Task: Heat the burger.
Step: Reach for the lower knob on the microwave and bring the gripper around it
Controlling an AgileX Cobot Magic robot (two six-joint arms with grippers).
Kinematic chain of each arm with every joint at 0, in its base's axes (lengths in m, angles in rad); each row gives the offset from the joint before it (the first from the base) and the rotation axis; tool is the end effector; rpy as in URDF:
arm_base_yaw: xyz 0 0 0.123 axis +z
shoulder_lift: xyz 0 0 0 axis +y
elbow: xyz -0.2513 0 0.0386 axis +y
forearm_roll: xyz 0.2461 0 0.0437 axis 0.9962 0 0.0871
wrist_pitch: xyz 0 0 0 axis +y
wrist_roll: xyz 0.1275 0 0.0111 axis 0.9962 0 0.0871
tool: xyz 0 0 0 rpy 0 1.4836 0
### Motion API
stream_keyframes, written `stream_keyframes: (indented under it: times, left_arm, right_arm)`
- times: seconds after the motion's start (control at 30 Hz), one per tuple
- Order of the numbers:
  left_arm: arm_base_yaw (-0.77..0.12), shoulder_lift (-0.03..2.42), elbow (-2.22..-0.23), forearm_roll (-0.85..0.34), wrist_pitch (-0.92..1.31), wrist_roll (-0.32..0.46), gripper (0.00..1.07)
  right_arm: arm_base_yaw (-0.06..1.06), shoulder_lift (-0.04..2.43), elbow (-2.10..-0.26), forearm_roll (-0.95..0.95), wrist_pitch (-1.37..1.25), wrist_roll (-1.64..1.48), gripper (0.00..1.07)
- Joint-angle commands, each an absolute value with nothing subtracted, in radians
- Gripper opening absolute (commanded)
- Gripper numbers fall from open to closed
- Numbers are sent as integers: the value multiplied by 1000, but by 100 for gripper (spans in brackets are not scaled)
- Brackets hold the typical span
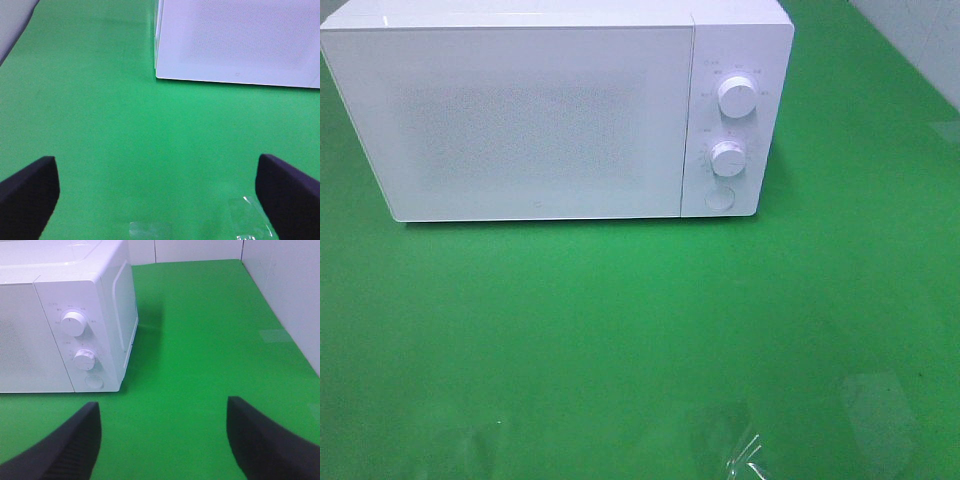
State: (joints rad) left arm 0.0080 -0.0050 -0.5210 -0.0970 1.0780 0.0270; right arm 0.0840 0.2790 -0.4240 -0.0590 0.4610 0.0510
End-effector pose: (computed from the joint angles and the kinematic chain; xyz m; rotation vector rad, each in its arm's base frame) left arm 0.0536 -0.0105 0.2647 0.0263 2.0329 -0.0938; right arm 0.1307 0.0076 0.2791 -0.0585 1.7980 0.0351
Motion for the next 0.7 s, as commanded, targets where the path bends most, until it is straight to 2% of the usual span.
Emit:
stream_keyframes:
  times: [0.03,0.53,0.7]
  left_arm:
    - [10,-22,-519,-100,1069,28,100]
    - [10,-22,-519,-100,1069,28,100]
    - [10,-22,-519,-100,1069,28,100]
  right_arm:
    - [82,331,-367,-61,318,58,71]
    - [82,609,-287,-58,-54,63,71]
    - [82,777,-287,-58,-285,81,71]
